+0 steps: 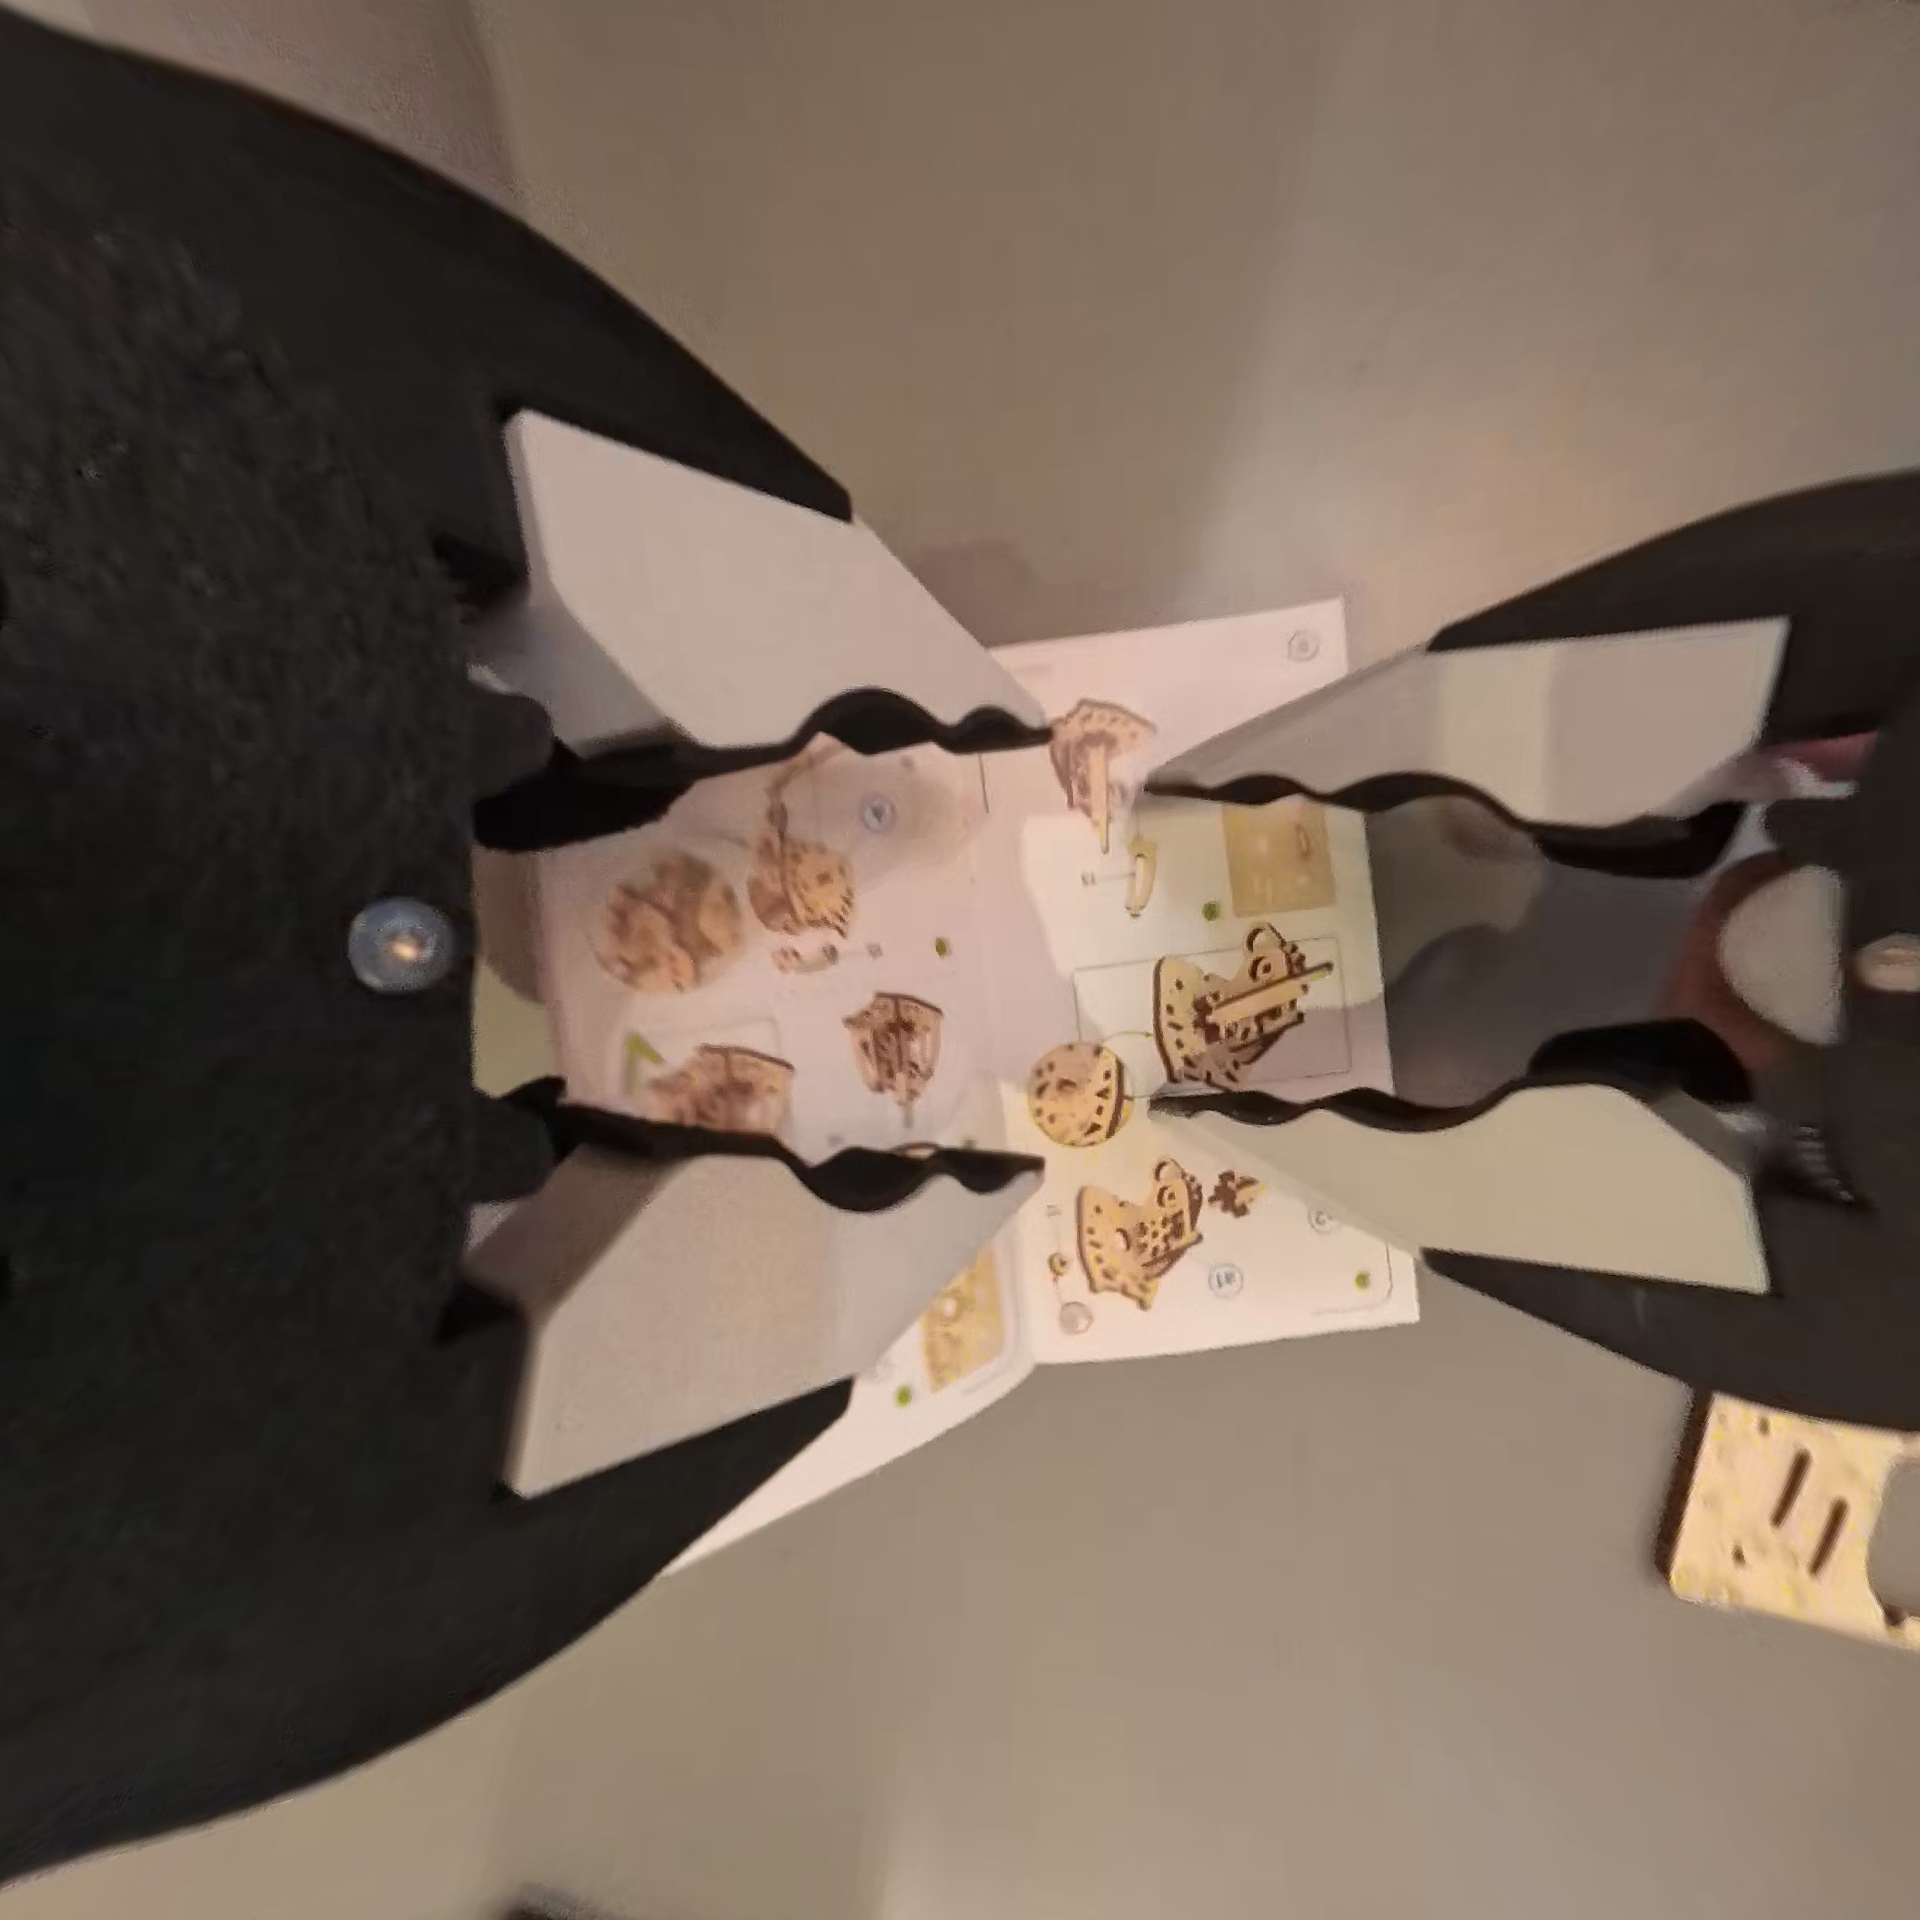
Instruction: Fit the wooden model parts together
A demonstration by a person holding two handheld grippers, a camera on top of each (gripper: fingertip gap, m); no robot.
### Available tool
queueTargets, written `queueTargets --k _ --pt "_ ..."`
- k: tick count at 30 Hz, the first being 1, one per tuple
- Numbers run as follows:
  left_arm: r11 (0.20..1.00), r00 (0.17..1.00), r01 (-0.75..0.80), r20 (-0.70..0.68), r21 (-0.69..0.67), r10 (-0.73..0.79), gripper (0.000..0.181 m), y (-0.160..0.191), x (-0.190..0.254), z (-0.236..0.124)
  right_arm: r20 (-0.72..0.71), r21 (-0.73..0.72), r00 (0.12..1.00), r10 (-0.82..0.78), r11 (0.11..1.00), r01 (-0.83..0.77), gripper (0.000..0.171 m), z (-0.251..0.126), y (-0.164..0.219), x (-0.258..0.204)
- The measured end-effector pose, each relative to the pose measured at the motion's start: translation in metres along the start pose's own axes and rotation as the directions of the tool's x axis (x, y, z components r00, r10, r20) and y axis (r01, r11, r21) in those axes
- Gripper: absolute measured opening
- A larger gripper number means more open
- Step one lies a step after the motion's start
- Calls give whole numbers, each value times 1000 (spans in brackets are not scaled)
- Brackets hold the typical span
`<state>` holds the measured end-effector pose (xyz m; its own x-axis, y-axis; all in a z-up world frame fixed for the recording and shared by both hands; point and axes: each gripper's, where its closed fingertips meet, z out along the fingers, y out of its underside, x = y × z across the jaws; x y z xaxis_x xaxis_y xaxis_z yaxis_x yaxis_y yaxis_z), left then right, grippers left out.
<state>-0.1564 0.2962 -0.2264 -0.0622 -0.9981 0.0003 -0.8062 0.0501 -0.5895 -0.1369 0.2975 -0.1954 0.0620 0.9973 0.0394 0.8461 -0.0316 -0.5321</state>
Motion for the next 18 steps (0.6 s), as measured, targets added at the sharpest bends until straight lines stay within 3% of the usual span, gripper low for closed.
queueTargets --k 1,5,12,18 --pt "1000 1000 2 0 5 -2 68 0 0 0 14 -25 999 -29 999 30 80 9 4 4" --pt "999 1000 13 6 38 -13 68 0 0 0 64 -82 996 -61 994 66 90 26 21 11" --pt "997 1000 22 -2 80 -22 67 6 0 -5 30 -11 1000 -6 1000 6 84 16 36 15" --pt "998 1000 9 -7 54 -9 60 7 -3 -6 17 -32 999 46 998 -46 80 -3 65 19"
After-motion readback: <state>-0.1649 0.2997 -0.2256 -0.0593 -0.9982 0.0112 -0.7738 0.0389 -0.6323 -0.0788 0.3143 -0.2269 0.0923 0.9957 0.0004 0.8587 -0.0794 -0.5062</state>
